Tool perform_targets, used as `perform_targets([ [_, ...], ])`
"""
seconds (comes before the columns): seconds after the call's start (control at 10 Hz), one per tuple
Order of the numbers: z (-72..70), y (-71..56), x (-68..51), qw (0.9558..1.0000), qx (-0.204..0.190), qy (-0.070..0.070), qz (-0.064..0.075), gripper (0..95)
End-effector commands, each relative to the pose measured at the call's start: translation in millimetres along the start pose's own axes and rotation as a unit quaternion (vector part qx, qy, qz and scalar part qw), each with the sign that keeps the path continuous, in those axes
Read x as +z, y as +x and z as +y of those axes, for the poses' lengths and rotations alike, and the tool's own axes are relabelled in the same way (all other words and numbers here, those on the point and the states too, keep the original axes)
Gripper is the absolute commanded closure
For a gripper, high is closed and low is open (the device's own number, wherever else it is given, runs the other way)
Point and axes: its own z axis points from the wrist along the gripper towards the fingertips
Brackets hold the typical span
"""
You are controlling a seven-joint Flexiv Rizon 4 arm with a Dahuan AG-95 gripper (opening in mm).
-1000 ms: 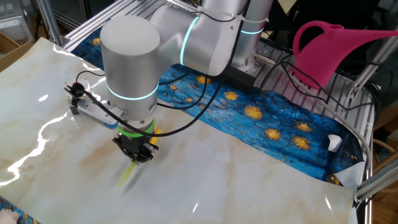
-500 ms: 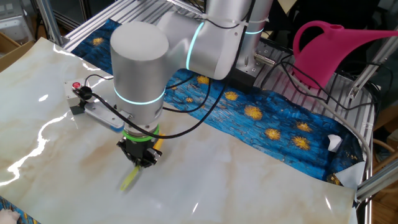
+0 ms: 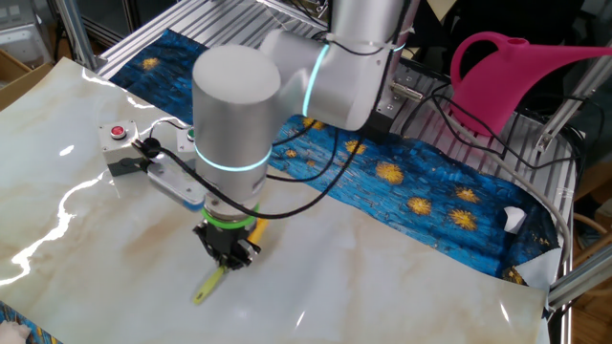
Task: Scrub the table with a brush
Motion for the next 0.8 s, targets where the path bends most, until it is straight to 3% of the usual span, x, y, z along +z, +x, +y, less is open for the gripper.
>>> perform_targets([
  [0.1, 21.1, -0.8, -1.3, 0.9996, 0.029, -0.001, -0.003, 95.0],
  [0.2, 26.5, -0.7, -1.0, 0.9994, 0.035, -0.001, -0.004, 95.0],
  [0.8, 90.4, 8.7, -4.1, 0.9952, 0.097, -0.003, -0.013, 95.0],
])
